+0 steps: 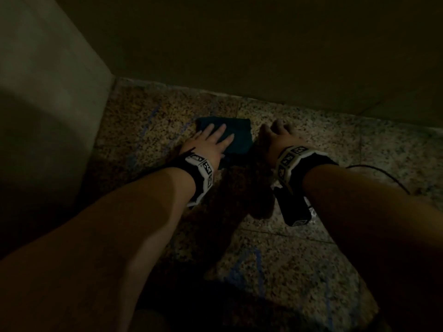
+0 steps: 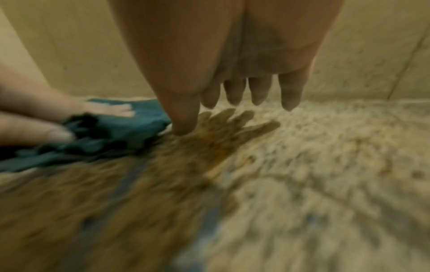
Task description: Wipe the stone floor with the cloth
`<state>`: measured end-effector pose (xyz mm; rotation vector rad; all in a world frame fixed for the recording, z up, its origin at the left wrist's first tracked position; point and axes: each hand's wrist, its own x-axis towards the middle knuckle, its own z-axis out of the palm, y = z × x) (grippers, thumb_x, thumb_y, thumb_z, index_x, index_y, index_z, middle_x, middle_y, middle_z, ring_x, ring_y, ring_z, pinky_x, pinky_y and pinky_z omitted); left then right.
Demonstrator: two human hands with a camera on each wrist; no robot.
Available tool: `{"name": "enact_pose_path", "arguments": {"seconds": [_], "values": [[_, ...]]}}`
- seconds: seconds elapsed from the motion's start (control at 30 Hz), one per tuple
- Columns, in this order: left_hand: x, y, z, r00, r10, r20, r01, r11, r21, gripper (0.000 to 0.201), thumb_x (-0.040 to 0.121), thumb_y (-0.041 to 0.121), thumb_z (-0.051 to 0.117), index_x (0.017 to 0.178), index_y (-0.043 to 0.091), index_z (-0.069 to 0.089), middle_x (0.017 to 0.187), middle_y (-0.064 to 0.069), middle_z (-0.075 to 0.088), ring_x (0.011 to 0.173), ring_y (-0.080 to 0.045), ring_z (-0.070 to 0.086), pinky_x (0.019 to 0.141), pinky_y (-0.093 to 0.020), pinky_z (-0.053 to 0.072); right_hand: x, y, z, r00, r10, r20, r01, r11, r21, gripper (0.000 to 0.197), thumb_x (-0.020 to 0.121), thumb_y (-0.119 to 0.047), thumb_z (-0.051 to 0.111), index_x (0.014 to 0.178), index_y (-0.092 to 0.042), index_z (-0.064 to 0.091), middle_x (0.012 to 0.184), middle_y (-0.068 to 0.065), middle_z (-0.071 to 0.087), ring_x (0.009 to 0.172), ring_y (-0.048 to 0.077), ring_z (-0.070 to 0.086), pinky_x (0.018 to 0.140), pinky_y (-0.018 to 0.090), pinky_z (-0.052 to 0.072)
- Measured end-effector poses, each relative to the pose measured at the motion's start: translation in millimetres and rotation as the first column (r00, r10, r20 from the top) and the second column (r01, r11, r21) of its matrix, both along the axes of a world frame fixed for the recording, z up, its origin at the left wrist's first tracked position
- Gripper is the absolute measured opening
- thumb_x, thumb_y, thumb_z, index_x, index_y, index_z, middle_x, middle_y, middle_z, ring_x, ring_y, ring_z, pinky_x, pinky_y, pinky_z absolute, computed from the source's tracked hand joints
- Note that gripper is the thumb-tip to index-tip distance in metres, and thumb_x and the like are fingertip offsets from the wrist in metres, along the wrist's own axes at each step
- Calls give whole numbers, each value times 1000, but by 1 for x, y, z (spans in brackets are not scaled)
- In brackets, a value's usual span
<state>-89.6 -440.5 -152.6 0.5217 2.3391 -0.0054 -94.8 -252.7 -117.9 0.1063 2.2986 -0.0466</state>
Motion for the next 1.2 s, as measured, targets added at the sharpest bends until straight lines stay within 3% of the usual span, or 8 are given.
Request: {"name": "enact_pose_path", "arguments": {"seconds": [0.2, 0.4, 0.57, 0.67, 0.8, 0.97, 1.2], "values": [[-33, 2, 4, 999, 31, 7, -31, 999, -41, 64, 104, 21, 33, 151, 31, -9, 157, 0, -19, 146, -27, -10, 117, -42, 5, 1, -4, 0, 999, -21, 43, 22, 1000, -17, 81, 96, -10, 49, 153, -29, -6, 158, 0, -21, 145, 32, -13, 116, 54, 16], [-63, 8, 15, 997, 73, 25, -70, 992, -103, 70, 101, 25, 43, 152, 25, -5, 158, -7, -15, 145, -33, -8, 116, -44, 3, -4, -1, -3, 998, 11, 67, -9, 1000, -24, 84, 94, -20, 54, 152, -29, -6, 157, 1, -22, 145, 32, -13, 115, 54, 17], [-51, 8, 22, 995, 82, 52, -76, 992, -100, 66, 102, 17, 41, 152, 17, -2, 158, -10, -14, 145, -34, -9, 117, -43, 5, 0, -1, -3, 998, 0, 57, 1, 1000, -17, 83, 95, -15, 51, 152, -30, -7, 157, -1, -22, 145, 29, -14, 116, 55, 16], [-34, -3, 21, 996, 50, 78, -40, 992, -121, 66, 102, 10, 39, 152, 17, -4, 158, -9, -16, 145, -33, -9, 117, -43, 11, 0, -8, -5, 999, 7, 39, -8, 999, 49, 93, 90, -15, 59, 151, -28, -10, 158, 1, -20, 146, 30, -13, 115, 56, 16], [-11, -17, 13, 995, 74, 73, -66, 992, -111, 72, 99, 0, 39, 152, 21, -6, 157, -4, -19, 145, -30, -12, 117, -39, 17, -13, -24, 2, 999, 31, -17, -31, 999, 12, 91, 91, -19, 57, 151, -27, -12, 159, -1, -16, 146, 29, -10, 115, 57, 15], [-7, -28, 0, 995, 93, 44, -90, 994, -67, 77, 98, 11, 48, 152, 23, -7, 157, -3, -20, 145, -30, -13, 117, -41, 17, -20, -49, 1, 995, 95, -6, -95, 995, -38, 77, 96, -43, 46, 152, -26, -5, 159, 0, -13, 146, 32, -9, 116, 54, 13], [-65, -18, 11, 976, 216, 38, -209, 968, -139, 64, 103, 13, 35, 152, 20, -7, 158, -6, -17, 145, -33, -8, 115, -45, 11, -13, -43, -7, 995, 99, 25, -97, 992, -83, 76, 99, -17, 43, 152, -29, -9, 157, -3, -23, 145, 29, -16, 117, 55, 6]]}}
